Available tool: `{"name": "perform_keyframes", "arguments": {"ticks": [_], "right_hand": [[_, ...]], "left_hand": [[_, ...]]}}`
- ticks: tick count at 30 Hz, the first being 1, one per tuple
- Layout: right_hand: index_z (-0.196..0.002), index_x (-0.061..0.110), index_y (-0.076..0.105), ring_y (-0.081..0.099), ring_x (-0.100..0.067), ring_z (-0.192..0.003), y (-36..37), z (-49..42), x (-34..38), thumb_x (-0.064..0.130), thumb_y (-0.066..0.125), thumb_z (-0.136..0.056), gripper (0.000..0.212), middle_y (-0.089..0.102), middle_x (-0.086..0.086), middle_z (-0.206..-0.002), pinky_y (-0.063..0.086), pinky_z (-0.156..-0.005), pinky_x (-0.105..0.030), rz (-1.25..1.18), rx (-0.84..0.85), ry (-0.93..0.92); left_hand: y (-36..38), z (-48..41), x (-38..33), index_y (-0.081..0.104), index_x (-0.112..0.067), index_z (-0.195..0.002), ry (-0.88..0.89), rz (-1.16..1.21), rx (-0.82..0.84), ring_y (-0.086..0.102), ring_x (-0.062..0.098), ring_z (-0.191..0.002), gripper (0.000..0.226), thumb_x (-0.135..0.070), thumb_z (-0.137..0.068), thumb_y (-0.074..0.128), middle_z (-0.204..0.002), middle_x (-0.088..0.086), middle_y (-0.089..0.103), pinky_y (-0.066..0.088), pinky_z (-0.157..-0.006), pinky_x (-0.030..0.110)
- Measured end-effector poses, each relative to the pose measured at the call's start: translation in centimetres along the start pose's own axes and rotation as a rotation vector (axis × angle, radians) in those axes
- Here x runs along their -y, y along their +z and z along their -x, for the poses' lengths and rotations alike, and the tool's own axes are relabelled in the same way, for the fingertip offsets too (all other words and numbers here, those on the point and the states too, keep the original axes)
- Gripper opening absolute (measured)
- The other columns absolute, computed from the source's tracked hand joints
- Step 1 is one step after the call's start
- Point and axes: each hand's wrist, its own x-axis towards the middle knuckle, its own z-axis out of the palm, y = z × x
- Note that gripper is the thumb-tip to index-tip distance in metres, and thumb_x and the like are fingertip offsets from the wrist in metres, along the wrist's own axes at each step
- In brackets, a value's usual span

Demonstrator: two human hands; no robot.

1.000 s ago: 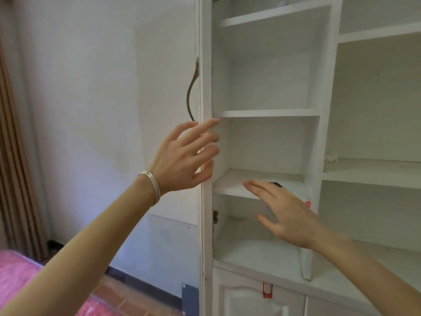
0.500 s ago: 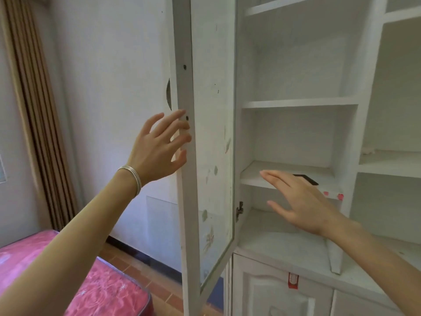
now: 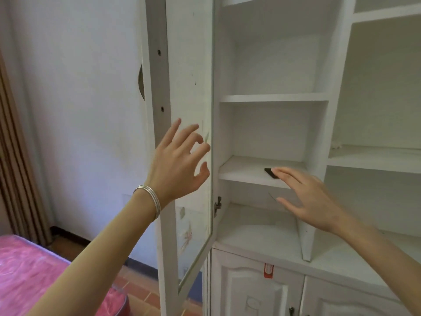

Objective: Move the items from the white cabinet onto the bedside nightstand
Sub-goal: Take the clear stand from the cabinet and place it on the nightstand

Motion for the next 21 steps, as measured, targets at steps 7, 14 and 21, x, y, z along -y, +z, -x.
{"name": "perform_keyframes", "arguments": {"ticks": [7,14,21], "right_hand": [[-0.136,0.014,0.041,0.046,-0.018,-0.121,0.7,1.3,-6.0,0.043,0.044,-0.082,0.062,0.047,-0.003,-0.136,0.03,-0.097,-0.033,-0.005,0.001,0.036],[-0.139,0.018,0.036,0.041,-0.013,-0.123,2.9,1.4,-14.1,0.041,0.045,-0.086,0.058,0.042,0.002,-0.139,0.031,-0.098,-0.03,0.01,0.033,0.023],[-0.141,0.021,0.031,0.026,0.0,-0.127,9.9,2.1,-16.6,0.048,0.038,-0.083,0.064,0.036,0.007,-0.141,0.018,-0.105,-0.019,-0.208,0.144,-0.052]], "left_hand": [[7.3,-1.8,-5.6,0.063,-0.013,-0.097,-0.03,0.105,0.101,0.053,0.03,-0.113,0.028,-0.031,-0.082,0.047,-0.098,0.007,0.063,0.027,-0.11,0.047],[15.7,-3.3,-13.1,0.061,-0.015,-0.099,-0.061,0.218,0.158,0.053,0.028,-0.11,0.028,-0.029,-0.076,0.055,-0.1,0.006,0.061,0.03,-0.108,0.044],[22.1,0.8,-18.6,0.059,-0.02,-0.108,-0.222,0.297,0.303,0.054,0.023,-0.109,0.034,-0.035,-0.077,0.052,-0.109,0.003,0.061,0.035,-0.106,0.042]]}}
